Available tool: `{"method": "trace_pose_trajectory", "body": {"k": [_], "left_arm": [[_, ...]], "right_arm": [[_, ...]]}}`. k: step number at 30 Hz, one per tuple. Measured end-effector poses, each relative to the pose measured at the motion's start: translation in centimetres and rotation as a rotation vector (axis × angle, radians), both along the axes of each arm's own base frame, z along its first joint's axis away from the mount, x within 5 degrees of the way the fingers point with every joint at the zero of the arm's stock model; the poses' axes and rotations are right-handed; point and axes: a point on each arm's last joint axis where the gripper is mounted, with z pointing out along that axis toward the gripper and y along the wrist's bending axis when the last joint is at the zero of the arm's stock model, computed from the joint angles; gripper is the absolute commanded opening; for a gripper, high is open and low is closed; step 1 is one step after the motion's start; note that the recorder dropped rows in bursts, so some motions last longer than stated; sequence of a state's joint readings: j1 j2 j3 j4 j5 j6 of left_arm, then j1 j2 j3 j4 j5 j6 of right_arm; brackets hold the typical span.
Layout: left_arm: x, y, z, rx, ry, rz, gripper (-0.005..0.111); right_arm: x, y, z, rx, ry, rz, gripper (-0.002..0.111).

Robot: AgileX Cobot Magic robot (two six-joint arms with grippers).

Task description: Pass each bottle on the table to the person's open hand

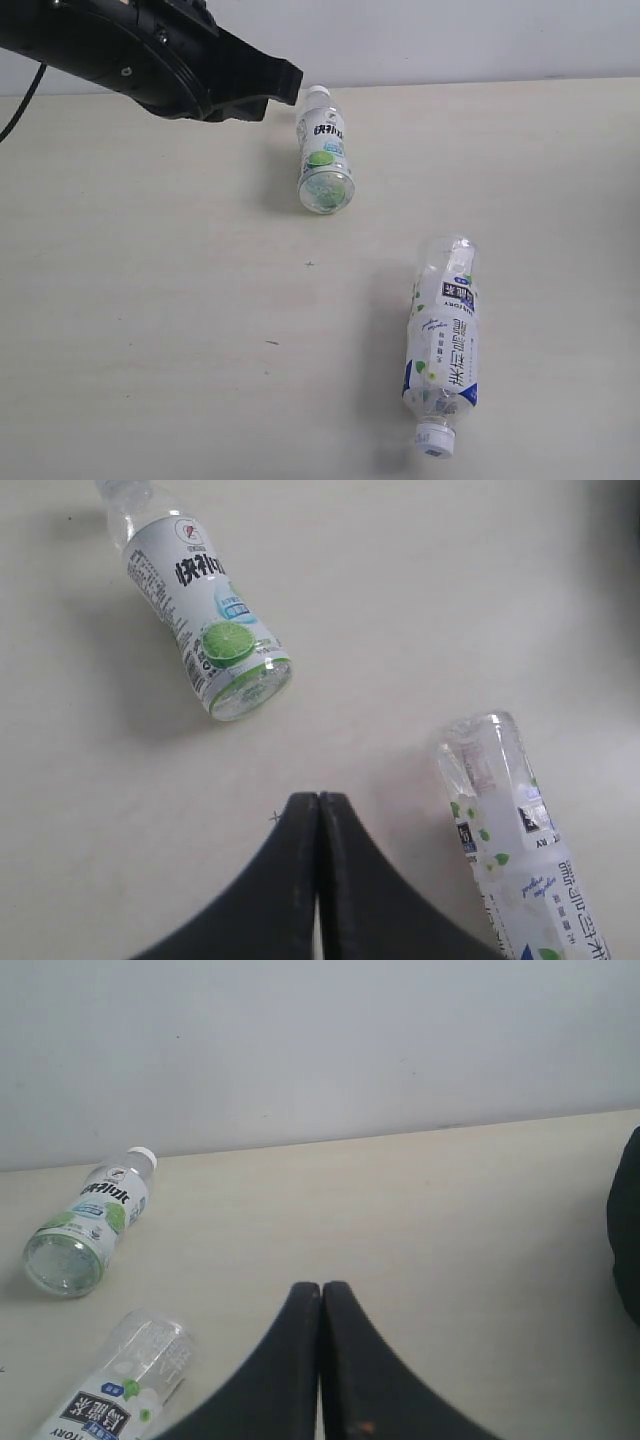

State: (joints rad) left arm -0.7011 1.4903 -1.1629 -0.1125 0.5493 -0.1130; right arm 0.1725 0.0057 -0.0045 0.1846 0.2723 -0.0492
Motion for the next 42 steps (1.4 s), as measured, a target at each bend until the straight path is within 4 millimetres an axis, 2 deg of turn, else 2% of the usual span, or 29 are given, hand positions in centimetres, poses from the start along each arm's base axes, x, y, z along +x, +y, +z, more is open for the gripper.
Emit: {"method": "trace_pose_trajectory", "body": {"k": [42], "left_arm": [[-1.1, 0.7, -1.0, 0.118, 0.136, -0.026, 0.0]], "right_arm": [[0.0, 0.0, 0.0, 0.0, 0.0, 0.0, 0.0]]}}
